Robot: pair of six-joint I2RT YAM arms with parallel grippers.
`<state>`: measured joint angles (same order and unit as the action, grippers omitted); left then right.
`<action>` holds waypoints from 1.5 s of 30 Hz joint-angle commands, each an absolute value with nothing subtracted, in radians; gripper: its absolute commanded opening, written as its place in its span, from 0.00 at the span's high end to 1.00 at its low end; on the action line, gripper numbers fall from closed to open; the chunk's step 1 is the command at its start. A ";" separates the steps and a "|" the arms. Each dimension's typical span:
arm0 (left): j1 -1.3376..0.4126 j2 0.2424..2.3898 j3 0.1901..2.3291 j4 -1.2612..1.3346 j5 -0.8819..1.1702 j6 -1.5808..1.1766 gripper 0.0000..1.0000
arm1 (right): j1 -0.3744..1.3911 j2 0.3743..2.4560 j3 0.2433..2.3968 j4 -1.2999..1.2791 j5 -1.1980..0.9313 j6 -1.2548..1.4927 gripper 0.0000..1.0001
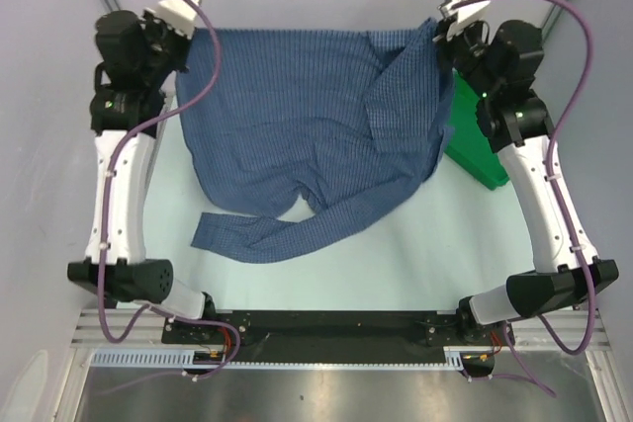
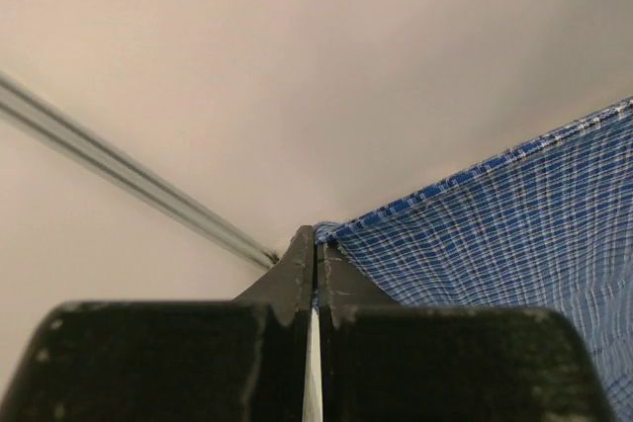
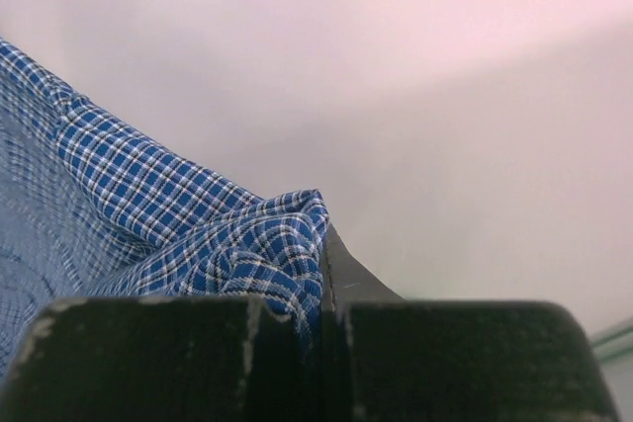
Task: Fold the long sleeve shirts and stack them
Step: Flatten the shirt out
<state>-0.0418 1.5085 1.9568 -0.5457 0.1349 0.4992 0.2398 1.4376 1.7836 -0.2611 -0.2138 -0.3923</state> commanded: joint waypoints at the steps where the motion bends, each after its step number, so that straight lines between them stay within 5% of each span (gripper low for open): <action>1: -0.014 1.373 2.028 -0.367 -0.037 0.443 1.00 | 0.219 1.376 1.910 -0.100 -0.084 -0.396 1.00; 16: -0.014 0.993 2.038 -0.298 0.020 0.423 1.00 | 0.227 1.106 2.119 -0.080 -0.074 -0.422 1.00; 23: -0.014 1.003 2.264 -0.316 0.012 0.371 1.00 | 0.216 1.178 2.414 -0.126 -0.067 -0.453 1.00; 30: -0.014 1.017 2.370 -0.265 0.026 0.295 1.00 | 0.154 1.181 2.434 -0.008 -0.115 -0.388 1.00; 36: -0.015 0.956 2.033 -0.275 0.040 0.424 1.00 | 0.133 1.129 2.104 -0.035 -0.235 -0.440 1.00; 45: -0.014 0.859 1.188 -0.074 0.207 0.615 1.00 | 0.150 1.080 1.459 0.052 -0.348 -0.521 1.00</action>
<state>-0.0292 0.8639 1.3891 -0.1715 0.2417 0.4957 0.1577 1.0698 1.6283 -0.0135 -0.4206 -0.4416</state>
